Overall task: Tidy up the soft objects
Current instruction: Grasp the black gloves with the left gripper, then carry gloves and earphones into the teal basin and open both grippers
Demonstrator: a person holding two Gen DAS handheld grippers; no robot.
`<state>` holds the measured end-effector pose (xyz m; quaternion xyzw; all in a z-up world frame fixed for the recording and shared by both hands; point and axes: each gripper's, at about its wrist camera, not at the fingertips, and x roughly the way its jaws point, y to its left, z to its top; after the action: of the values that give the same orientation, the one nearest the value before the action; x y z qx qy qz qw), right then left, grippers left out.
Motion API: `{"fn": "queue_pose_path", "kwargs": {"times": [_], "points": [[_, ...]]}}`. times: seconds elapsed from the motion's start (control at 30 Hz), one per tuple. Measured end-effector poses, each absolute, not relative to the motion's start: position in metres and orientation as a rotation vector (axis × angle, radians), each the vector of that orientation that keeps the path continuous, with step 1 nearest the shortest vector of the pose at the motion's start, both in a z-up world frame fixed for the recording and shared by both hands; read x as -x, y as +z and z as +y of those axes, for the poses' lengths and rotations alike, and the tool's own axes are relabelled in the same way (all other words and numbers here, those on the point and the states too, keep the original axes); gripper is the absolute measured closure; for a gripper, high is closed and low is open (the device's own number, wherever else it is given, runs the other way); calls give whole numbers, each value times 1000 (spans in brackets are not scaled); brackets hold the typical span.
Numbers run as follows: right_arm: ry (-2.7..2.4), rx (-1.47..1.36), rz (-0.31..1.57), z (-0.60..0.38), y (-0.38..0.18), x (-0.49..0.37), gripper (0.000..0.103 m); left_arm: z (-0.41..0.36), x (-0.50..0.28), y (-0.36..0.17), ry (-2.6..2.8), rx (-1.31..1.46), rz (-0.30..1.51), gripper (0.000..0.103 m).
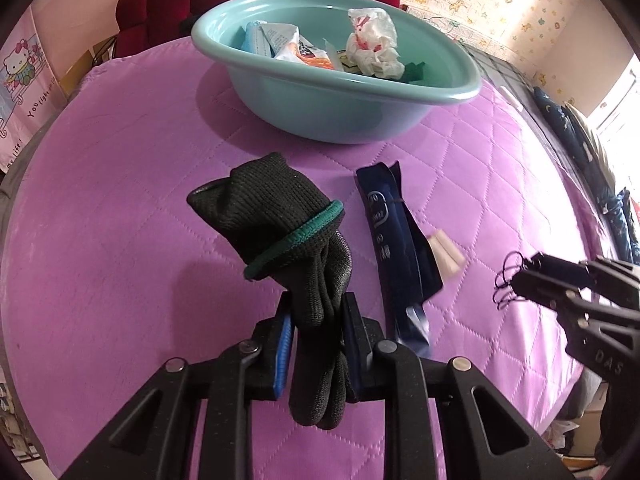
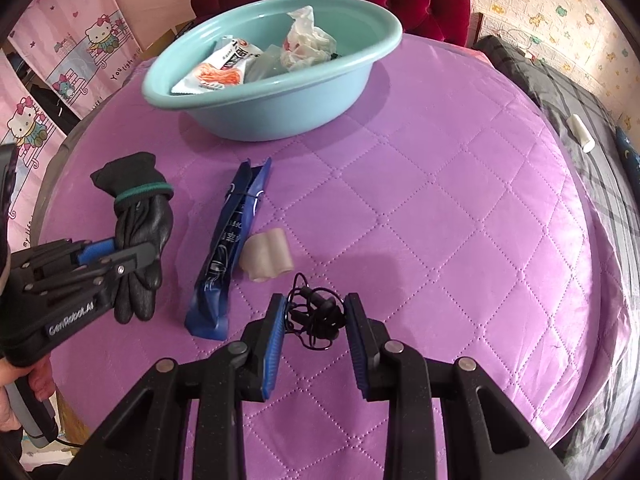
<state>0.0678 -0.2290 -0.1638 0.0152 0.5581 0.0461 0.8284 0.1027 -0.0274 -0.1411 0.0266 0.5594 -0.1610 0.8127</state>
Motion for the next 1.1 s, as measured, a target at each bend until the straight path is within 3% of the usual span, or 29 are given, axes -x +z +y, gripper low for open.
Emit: {"fn": "queue_pose_path", "kwargs": {"times": [0.33,1.1], "points": [[116,-17,1142,-221,-138,-61,72,-35,-90,-127,-374,-101,1157,78],[166,-9,1007,-210,-36,-100,72,-48,-108,-32,-504,-147,1046,78]]}}
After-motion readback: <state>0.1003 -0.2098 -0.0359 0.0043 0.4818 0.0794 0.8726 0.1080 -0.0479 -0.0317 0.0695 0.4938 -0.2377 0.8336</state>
